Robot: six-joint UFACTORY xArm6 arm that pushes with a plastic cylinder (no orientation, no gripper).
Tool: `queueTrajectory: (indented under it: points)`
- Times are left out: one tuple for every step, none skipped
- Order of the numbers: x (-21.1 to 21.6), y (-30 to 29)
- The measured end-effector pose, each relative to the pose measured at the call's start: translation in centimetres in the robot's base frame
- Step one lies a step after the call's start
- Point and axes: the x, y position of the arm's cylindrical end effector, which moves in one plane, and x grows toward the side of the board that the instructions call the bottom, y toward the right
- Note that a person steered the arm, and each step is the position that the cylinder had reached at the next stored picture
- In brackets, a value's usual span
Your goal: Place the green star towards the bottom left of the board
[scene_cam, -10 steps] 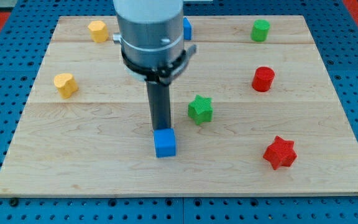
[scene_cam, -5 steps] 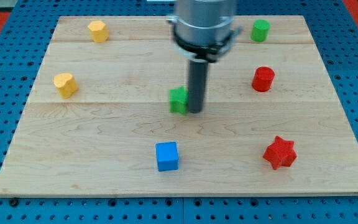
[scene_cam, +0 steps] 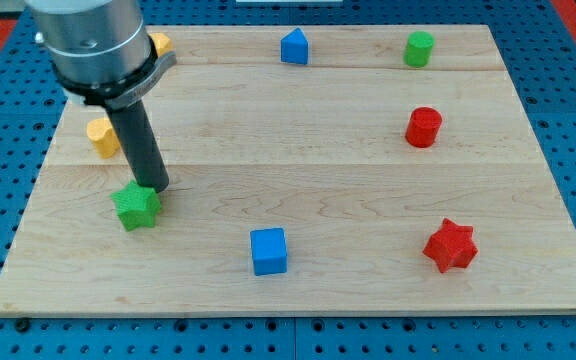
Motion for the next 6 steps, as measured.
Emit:
queueTrajectory:
  points:
    - [0.7, 0.9]
    - [3.0, -2.6]
    - [4.5, -5.2]
    - [4.8, -6.0]
    - [1.4, -3.5]
    - [-1.7, 1.9]
